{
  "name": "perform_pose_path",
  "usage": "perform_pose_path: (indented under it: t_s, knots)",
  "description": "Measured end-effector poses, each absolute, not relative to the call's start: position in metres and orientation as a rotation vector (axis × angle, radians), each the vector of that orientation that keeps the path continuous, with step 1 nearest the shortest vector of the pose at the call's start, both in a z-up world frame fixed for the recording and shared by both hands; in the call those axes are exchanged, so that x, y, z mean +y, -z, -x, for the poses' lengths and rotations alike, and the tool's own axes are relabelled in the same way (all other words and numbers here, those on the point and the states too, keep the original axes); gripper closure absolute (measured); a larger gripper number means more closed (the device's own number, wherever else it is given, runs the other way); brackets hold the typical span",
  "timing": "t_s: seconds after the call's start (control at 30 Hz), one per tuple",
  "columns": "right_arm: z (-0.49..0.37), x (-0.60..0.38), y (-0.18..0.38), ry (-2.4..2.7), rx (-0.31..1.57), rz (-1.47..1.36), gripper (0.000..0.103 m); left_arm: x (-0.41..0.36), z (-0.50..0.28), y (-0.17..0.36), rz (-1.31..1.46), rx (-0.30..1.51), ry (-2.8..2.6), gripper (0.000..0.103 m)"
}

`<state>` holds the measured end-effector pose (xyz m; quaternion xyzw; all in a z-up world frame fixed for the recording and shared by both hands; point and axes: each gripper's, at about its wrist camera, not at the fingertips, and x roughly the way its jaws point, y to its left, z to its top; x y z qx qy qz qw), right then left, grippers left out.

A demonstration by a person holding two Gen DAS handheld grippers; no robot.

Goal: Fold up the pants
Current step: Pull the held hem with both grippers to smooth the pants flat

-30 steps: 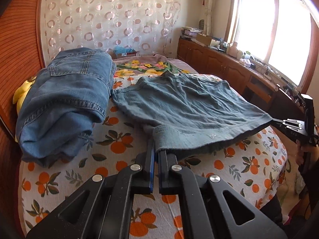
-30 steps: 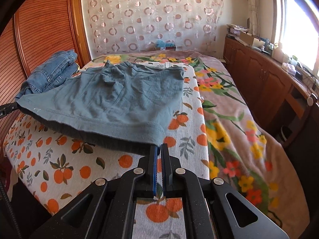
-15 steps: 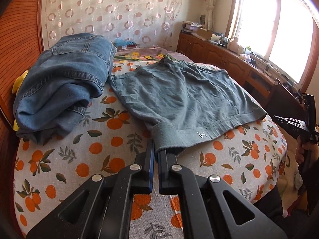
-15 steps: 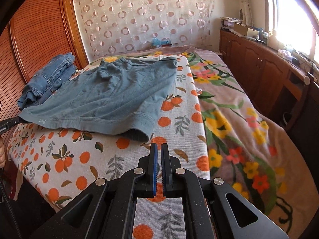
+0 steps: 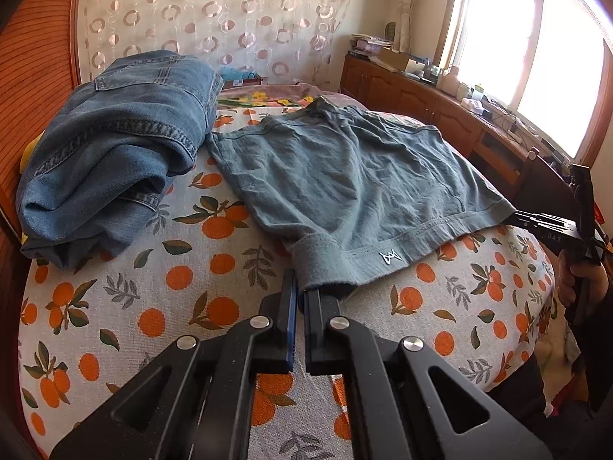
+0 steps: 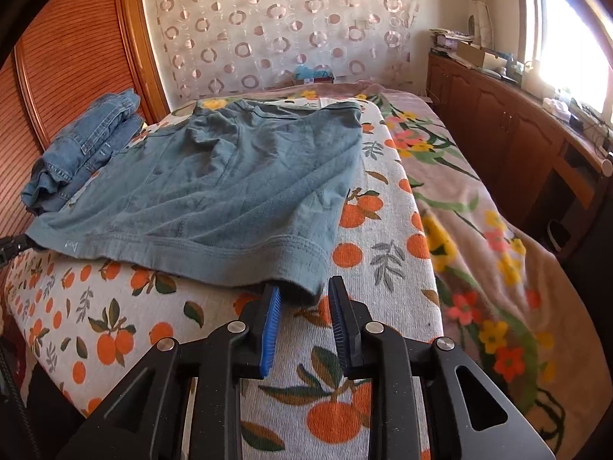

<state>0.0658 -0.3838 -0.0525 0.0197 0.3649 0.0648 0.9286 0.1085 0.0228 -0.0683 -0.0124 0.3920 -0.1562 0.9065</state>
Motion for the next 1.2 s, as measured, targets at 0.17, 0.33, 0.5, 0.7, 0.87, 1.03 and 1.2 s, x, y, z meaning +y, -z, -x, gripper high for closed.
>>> perform_pose_path:
  t_s: [0.17,0.33,0.5,0.7,0.87,1.03,1.2]
  knots:
    - [-0.059,-0.394,0.046,-0.140,0.707,-0.076,0.101,0.026,-0.104,0.065,0.028,0.798,0.330,0.100]
    - [-0.041,-0.404,0.040,-0.158,0.699,-0.114,0.101,0.027,-0.100,0.060,0.046,0.792,0.353,0.100]
    - [-0.022,-0.403,0.037,-0.161,0.697,-0.095,0.101,0.027,-0.092,0.054,0.053,0.778,0.368,0.100]
    - [-0.006,-0.401,0.033,-0.166,0.691,-0.093,0.101,0.034,-0.076,0.050,0.053,0.778,0.368,0.100]
    - [0.008,-0.400,0.034,-0.174,0.689,-0.102,0.101,0.034,-0.058,0.048,0.050,0.776,0.375,0.100]
    - [0.017,-0.397,0.045,-0.172,0.715,-0.103,0.101,0.037,-0.049,0.058,0.055,0.800,0.370,0.100]
    - [0.011,-0.398,0.053,-0.164,0.748,-0.102,0.101,0.039,-0.047,0.067,0.057,0.835,0.368,0.100]
